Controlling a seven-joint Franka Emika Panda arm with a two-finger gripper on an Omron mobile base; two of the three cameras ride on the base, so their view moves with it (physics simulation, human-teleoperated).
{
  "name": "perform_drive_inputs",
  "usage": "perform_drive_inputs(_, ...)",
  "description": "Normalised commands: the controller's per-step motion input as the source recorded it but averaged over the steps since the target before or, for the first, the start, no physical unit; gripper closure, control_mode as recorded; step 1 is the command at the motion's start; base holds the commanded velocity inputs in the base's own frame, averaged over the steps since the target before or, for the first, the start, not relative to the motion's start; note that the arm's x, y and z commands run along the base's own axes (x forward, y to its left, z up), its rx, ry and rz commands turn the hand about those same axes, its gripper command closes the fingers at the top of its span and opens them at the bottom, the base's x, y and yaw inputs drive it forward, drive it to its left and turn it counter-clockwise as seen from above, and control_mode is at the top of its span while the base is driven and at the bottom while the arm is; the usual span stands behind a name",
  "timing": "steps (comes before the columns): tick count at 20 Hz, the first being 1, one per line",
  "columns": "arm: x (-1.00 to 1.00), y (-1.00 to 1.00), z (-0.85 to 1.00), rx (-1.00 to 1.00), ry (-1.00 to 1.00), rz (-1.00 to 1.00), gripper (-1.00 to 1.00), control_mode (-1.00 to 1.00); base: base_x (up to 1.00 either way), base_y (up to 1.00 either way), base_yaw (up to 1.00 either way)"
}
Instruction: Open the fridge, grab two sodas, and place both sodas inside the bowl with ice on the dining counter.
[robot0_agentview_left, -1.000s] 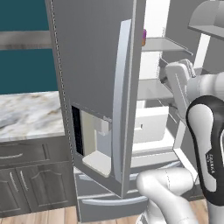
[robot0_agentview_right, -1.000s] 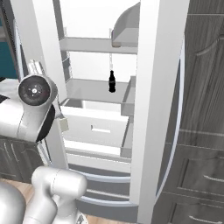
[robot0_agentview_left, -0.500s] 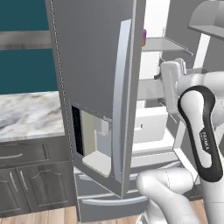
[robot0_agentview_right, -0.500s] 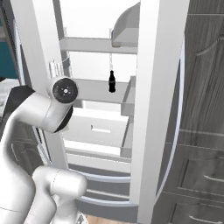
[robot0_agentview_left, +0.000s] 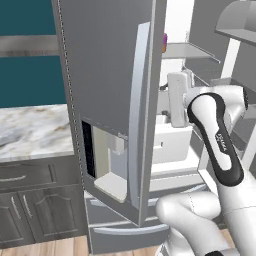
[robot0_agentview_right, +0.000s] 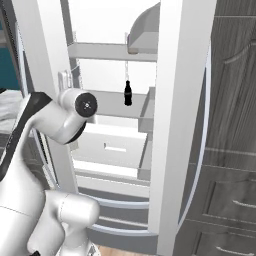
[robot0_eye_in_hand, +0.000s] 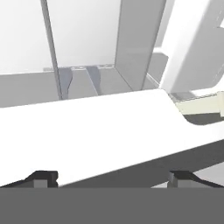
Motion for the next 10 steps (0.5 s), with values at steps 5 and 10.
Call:
perform_drive_inputs(5,0.14,0.43,-0.01,0.0,0.0,0.13,-1.0,-1.0,0.0,0.0,0.0)
perform_drive_inputs(10,-0.49,0.45,0.0,0.0,-0.03,0.19,-1.0,-1.0,0.0,0.0,0.0)
